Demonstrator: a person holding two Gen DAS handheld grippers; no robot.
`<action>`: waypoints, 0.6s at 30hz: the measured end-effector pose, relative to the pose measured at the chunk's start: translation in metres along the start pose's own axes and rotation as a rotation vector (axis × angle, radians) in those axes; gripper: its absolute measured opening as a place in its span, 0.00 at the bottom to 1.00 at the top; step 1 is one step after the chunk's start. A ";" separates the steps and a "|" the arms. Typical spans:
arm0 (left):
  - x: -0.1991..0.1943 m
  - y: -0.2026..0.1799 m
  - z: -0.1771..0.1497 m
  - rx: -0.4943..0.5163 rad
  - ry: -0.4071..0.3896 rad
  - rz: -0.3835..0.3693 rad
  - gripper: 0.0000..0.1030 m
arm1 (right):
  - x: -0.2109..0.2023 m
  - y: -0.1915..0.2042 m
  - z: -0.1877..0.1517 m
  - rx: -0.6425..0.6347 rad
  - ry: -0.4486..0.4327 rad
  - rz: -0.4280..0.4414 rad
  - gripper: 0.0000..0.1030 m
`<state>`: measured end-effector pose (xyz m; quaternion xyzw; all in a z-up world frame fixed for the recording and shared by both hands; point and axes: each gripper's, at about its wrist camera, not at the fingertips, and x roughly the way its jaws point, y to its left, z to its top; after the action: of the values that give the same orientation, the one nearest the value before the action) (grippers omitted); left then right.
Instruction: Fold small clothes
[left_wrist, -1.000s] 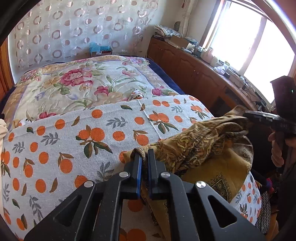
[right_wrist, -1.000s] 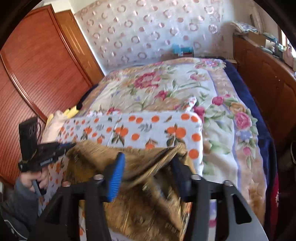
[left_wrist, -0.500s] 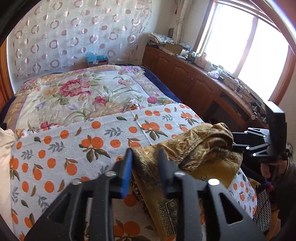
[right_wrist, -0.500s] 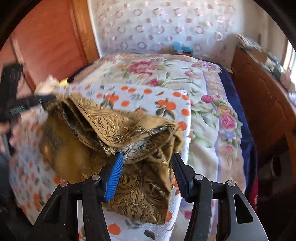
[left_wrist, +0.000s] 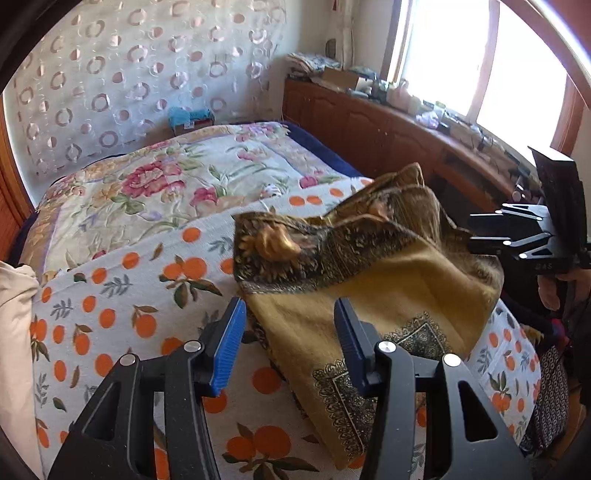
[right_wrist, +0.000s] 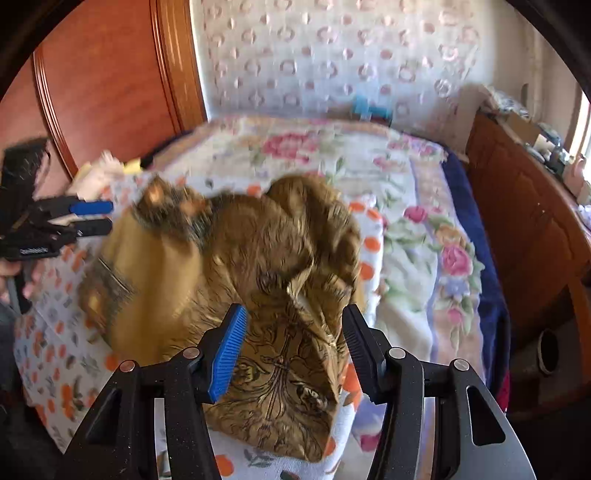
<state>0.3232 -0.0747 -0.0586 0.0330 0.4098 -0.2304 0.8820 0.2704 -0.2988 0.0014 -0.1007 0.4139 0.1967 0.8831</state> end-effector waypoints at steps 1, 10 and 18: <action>0.002 -0.001 -0.001 0.000 0.008 0.001 0.49 | 0.008 0.000 0.001 -0.003 0.011 0.000 0.54; 0.020 0.004 -0.008 -0.041 0.064 -0.004 0.49 | 0.030 -0.026 0.020 0.135 -0.030 -0.082 0.51; 0.037 0.003 -0.016 -0.088 0.103 -0.012 0.51 | 0.038 -0.025 0.010 0.146 0.028 -0.043 0.51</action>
<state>0.3337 -0.0822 -0.0967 0.0034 0.4646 -0.2157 0.8588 0.3099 -0.3083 -0.0215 -0.0475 0.4372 0.1454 0.8863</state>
